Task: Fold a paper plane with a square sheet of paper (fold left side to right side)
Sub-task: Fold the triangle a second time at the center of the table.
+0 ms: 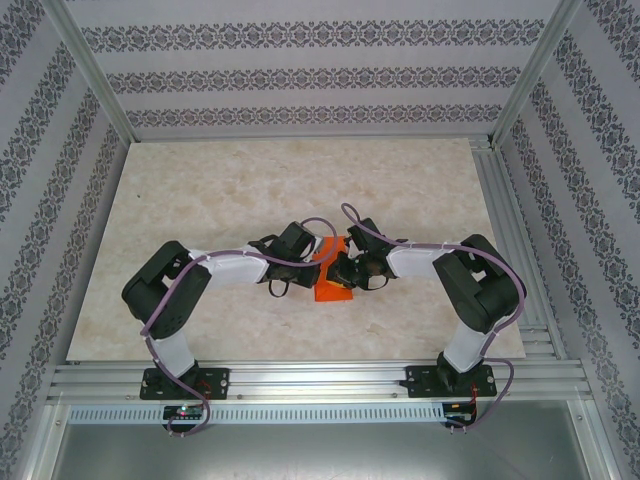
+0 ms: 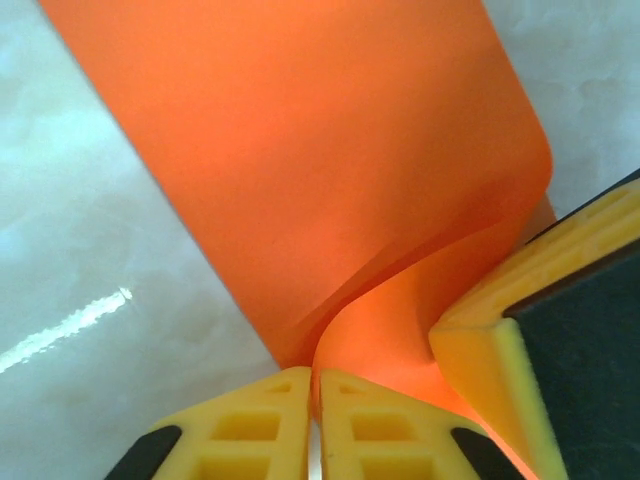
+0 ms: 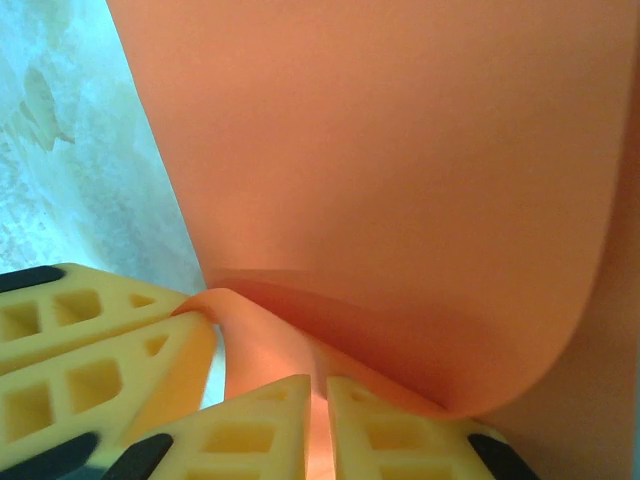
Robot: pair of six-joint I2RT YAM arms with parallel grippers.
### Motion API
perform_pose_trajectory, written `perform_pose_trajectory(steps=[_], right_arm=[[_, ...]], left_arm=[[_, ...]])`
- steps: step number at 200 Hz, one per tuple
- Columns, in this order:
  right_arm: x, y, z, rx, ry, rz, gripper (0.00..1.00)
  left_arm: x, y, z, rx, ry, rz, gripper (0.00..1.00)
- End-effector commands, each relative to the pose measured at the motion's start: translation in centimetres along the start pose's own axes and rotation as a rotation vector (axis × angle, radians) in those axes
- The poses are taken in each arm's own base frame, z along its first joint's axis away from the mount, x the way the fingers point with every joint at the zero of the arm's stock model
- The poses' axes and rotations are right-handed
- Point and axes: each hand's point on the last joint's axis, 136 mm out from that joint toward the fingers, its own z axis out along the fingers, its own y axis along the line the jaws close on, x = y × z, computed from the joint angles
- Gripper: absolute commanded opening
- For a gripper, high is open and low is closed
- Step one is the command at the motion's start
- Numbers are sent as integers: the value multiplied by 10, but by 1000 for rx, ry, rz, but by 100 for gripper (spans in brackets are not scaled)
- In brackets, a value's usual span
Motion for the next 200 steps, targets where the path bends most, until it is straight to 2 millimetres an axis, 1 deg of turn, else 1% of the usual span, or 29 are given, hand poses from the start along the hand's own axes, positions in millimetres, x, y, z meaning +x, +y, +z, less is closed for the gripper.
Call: perform_pose_trajectory(steps=[1,16,31,46,62,77,91,109,128,153,178,200], right_arm=[[13,-31,9,93,38,35,14],[13,-31,9,93,38,35,14],[13,-31,9,93,40,34,14],[13,-31,9,92,38,31,14],[12,-30,9,90,35,31,14],[12,-29,9,89,36,30,14],[12,-29,9,86,37,30,14],[12,-29,9,86,36,30,14],[12,-28,9,86,35,28,14],[12,-28,8,87,36,28,14],[13,-30,8,91,37,28,14],[12,-29,8,91,37,27,14]], left_arm=[[-13,-8,-26,18,-70,-25,16],[-12,-14,-37,50,-88,-49,20],[-9,-23,-46,107,-103,-79,20],[-1,-34,-50,172,-107,-110,19],[7,-47,-50,237,-101,-148,17],[11,-60,-48,298,-99,-179,16],[11,-71,-46,340,-103,-200,15],[9,-79,-44,360,-102,-205,15],[11,-80,-34,345,-78,-206,14],[21,-71,-19,299,-35,-212,13],[30,-60,-10,242,-5,-211,13],[37,-55,-5,225,13,-216,13]])
